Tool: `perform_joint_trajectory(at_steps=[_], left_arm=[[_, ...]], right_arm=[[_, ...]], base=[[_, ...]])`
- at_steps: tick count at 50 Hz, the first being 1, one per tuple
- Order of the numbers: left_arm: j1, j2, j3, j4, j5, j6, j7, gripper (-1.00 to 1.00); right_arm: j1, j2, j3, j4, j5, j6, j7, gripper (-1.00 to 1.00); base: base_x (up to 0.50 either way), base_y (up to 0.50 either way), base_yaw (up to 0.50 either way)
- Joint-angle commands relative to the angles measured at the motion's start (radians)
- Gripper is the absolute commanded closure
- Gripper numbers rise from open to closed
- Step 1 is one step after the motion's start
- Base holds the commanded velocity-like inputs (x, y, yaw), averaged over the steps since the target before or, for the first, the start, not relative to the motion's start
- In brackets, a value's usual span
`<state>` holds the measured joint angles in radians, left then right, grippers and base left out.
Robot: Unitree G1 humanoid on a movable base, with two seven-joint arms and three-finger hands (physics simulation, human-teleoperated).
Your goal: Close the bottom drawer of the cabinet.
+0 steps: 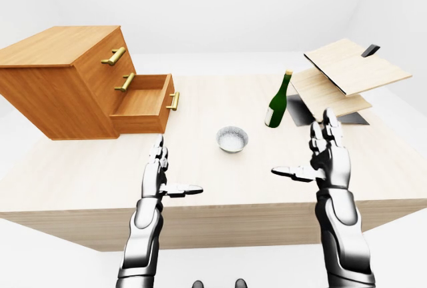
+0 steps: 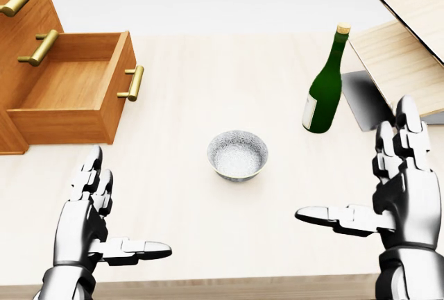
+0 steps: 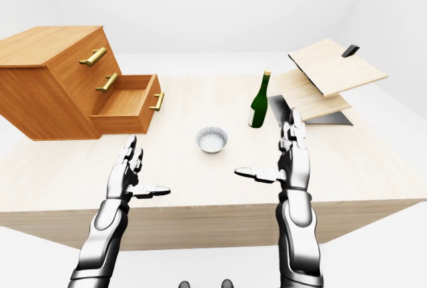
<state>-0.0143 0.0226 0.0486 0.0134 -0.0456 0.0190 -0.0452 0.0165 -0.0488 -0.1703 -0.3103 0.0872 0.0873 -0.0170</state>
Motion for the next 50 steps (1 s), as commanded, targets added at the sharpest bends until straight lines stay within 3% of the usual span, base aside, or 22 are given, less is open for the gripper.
perform_joint_trajectory(at_steps=[1, 5, 13, 18, 50], left_arm=[[-0.002, 0.001, 0.004, 0.01, -0.001, -0.008, 0.001, -1.0], [-0.001, 0.0, 0.001, 0.015, 0.002, -0.014, 0.002, -1.0], [-0.006, 0.002, 0.003, 0.032, 0.0, -0.026, 0.001, -1.0], [0.0, 0.001, 0.002, 0.011, -0.002, -0.011, 0.002, -1.0], [-0.008, 0.001, 0.003, 0.037, 0.002, -0.027, 0.007, -1.0]], right_arm=[[-0.023, -0.053, -0.194, -0.22, 0.112, 0.0, -0.041, -1.0], [-0.034, -0.077, -0.257, -0.234, 0.165, 0.0, -0.058, -1.0], [-0.035, -0.084, -0.251, -0.237, 0.175, 0.0, -0.057, -1.0], [-0.034, -0.085, -0.249, -0.24, 0.171, 0.0, -0.054, -1.0], [-0.027, -0.078, -0.246, -0.256, 0.182, 0.0, -0.026, -1.0]], base=[[0.0, 0.0, 0.0], [0.0, 0.0, 0.0], [0.0, 0.0, 0.0], [0.15, 0.0, 0.0], [0.38, 0.0, 0.0]])
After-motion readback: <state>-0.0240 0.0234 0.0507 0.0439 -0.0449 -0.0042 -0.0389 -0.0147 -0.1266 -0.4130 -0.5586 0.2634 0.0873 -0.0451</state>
